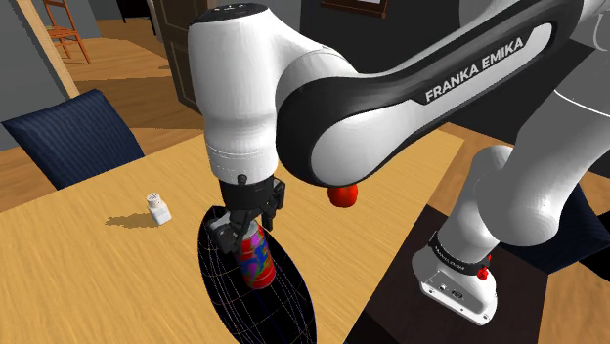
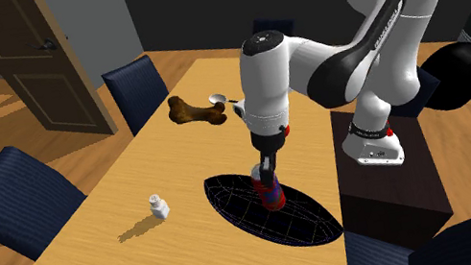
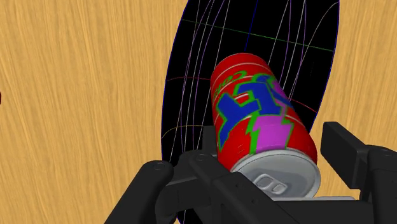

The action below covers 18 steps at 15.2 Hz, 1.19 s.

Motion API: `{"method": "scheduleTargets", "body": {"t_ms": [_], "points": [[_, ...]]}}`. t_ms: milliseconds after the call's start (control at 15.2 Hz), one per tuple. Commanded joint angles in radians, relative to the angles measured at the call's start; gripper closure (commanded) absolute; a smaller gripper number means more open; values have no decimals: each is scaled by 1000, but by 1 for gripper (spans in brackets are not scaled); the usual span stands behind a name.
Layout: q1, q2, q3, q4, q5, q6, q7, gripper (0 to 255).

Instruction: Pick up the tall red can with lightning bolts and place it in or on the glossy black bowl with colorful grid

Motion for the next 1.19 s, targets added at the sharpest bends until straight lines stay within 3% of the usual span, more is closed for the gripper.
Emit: {"method": "scheduleTargets", "body": {"t_ms": [0,66,396,660,1122], "points": [[0,0,0,0,0,0,0,255],[0,0,0,0,0,0,0,0],[0,0,0,0,0,0,0,0],[-3,-41,-11,92,18,-127,-15,0],[-2,-41,-11,92,18,-127,-15,0]]}}
